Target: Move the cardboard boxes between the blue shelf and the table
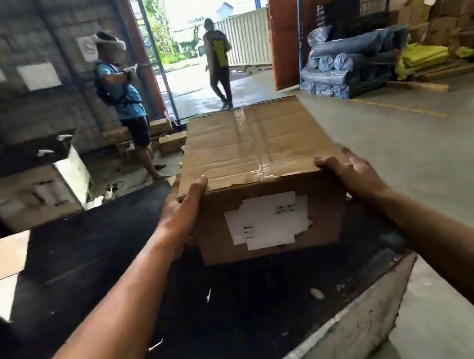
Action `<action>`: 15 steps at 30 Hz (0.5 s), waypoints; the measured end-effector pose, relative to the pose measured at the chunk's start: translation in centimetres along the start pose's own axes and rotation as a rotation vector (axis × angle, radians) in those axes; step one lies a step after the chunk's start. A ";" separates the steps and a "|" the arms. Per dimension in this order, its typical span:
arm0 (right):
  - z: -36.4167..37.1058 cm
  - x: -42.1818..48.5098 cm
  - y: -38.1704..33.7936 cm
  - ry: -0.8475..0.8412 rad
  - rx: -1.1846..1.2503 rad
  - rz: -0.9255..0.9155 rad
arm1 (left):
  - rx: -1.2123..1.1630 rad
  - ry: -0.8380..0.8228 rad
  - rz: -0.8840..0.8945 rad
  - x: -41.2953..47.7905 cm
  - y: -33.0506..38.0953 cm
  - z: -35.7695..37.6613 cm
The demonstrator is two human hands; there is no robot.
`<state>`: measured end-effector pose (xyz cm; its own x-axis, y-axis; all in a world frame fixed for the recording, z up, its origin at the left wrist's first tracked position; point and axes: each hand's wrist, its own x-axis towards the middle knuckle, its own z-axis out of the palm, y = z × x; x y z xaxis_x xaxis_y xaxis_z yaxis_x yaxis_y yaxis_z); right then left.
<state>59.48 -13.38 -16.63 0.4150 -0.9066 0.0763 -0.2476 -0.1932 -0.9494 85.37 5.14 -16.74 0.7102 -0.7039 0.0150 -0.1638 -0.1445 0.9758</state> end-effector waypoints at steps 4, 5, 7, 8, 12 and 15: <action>10.7 3.5 -3.1 -0.175 -0.047 -0.110 | 0.049 0.231 -0.002 0.8 -2.0 -9.8; 13.4 4.5 -3.4 -0.218 -0.048 -0.125 | 0.052 0.270 0.007 1.2 -2.5 -11.7; 18.6 6.1 -4.2 -0.305 -0.037 -0.142 | 0.052 0.334 -0.003 2.6 -4.0 -15.0; 21.0 6.9 -4.3 -0.350 -0.017 -0.153 | 0.062 0.365 -0.023 3.7 -5.0 -16.5; 28.9 12.3 -3.1 -0.444 -0.079 -0.151 | 0.084 0.423 -0.055 8.8 -8.8 -20.2; 33.2 16.3 -1.6 -0.466 -0.160 -0.164 | 0.144 0.415 -0.109 13.4 -11.8 -21.7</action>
<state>95.73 -15.38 -23.98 0.7967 -0.6030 0.0419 -0.2620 -0.4069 -0.8751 111.65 12.51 -23.36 0.9383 -0.3447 0.0291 -0.1461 -0.3185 0.9366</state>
